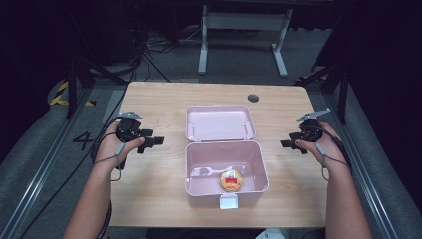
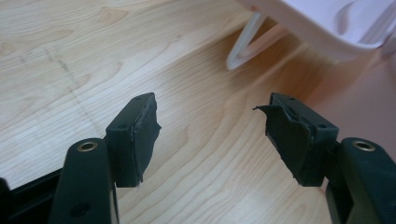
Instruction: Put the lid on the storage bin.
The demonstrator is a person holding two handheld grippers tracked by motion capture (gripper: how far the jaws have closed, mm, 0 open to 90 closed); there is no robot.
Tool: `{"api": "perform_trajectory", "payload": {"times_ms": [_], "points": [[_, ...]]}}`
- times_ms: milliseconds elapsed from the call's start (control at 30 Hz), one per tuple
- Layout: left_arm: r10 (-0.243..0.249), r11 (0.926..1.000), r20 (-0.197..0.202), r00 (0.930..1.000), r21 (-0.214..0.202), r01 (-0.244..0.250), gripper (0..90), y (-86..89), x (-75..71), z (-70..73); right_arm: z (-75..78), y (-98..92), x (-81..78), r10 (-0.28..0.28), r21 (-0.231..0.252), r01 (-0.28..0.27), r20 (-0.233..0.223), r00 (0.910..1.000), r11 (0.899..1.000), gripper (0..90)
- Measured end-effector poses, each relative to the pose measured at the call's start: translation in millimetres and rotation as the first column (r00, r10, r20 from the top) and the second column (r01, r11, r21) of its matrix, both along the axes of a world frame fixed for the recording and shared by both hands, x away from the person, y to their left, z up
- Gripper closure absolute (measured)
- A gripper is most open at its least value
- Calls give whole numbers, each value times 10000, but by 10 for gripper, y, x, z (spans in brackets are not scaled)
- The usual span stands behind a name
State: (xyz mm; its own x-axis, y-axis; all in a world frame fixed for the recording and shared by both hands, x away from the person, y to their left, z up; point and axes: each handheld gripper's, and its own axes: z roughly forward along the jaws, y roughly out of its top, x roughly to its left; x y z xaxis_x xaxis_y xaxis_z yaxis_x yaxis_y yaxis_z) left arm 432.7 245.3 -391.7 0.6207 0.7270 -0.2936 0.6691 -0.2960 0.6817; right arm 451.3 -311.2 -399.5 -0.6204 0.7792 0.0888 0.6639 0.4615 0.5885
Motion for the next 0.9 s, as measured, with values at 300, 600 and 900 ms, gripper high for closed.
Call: {"api": "perform_trajectory", "payload": {"times_ms": [300, 600, 900], "points": [[317, 9994, 484, 9983, -183, -308, 289, -160, 180, 226, 18, 16, -46, 43, -52, -43, 82, 10000, 10000, 433], [-55, 9980, 363, 9993, -627, 78, 337, -347, 379, 366, 2, -33, -94, 14, -135, -12, 159, 9999, 9999, 431], [-2, 9951, 555, 9985, -990, 57, 321, -560, 674, 344, 3, -22, -137, 143, -113, -140, 242, 9996, 9998, 415]]}}
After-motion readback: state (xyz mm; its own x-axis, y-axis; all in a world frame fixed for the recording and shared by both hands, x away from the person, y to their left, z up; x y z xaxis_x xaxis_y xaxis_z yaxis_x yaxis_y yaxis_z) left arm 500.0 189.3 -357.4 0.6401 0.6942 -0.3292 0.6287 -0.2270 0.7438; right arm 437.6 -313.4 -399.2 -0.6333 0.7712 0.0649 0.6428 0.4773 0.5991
